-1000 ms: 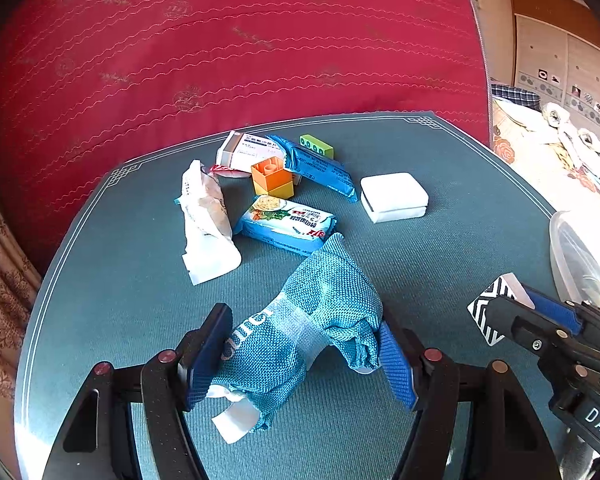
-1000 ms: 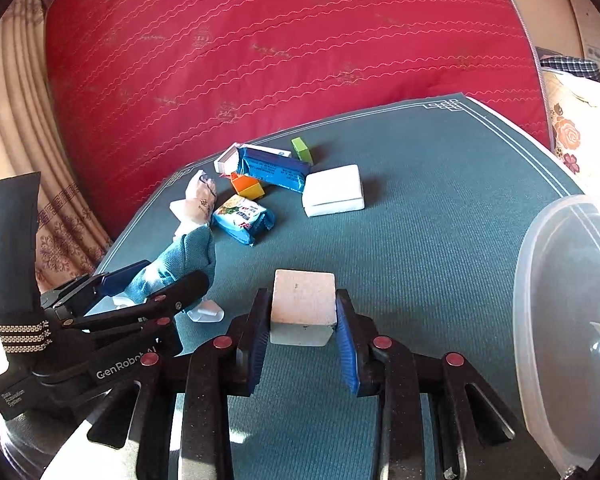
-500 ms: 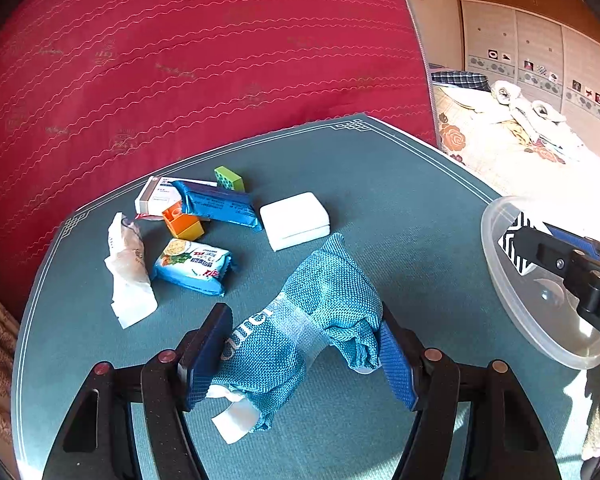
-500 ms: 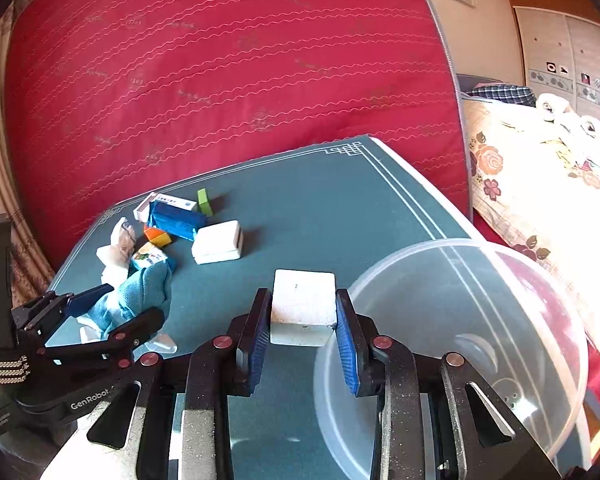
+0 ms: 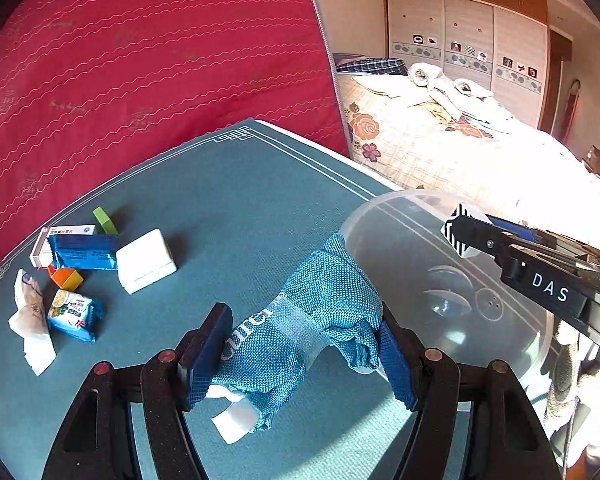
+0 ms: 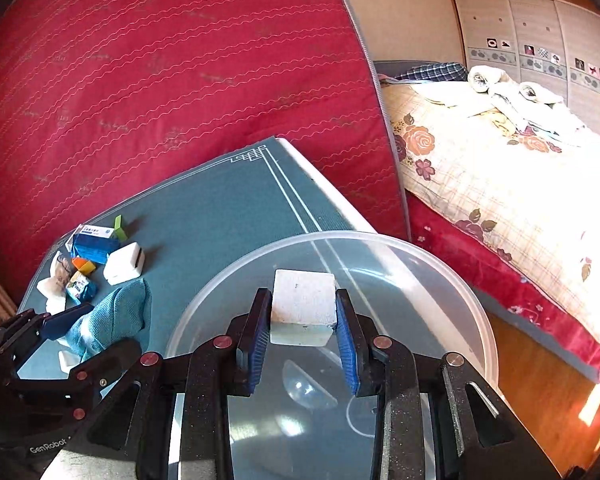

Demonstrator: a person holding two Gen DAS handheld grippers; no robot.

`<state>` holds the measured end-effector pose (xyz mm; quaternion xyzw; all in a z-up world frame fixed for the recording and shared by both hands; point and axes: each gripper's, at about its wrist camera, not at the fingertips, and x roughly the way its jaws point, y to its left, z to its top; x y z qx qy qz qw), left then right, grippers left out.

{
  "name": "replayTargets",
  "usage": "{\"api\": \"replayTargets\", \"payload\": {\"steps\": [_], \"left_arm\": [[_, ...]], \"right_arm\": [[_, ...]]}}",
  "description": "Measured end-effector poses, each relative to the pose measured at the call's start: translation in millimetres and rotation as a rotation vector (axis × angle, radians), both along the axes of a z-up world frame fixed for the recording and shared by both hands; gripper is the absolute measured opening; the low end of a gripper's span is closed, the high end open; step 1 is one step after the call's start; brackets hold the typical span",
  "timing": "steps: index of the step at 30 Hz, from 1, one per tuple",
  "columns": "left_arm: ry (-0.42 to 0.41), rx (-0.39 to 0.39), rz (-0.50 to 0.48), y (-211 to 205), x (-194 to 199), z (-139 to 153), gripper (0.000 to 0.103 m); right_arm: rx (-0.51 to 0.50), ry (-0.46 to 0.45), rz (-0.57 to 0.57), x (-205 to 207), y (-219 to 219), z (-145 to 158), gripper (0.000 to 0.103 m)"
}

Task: Organize objects
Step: 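Open the right tool over the basin while the left releases the towel inside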

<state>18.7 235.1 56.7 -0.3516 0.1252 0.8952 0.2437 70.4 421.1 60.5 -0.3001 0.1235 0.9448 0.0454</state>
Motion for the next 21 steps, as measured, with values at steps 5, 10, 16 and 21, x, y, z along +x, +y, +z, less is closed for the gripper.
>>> {"api": "replayTargets", "payload": {"steps": [5,10,16,21], "left_arm": [[0.000,0.018,-0.055,23,0,3,0.073],[-0.014,0.051,-0.086,39,-4,5,0.075],[-0.025,0.104,-0.093,50,-12,9,0.091],[-0.009,0.109,-0.069,42,-13,10,0.098]], "right_arm": [[-0.009,-0.004,-0.032,0,17,-3,0.032],[-0.023,0.002,-0.062,1,29,-5,0.033],[-0.031,0.023,-0.106,4,41,-2,0.033],[-0.040,0.033,-0.129,5,48,0,0.040]]}}
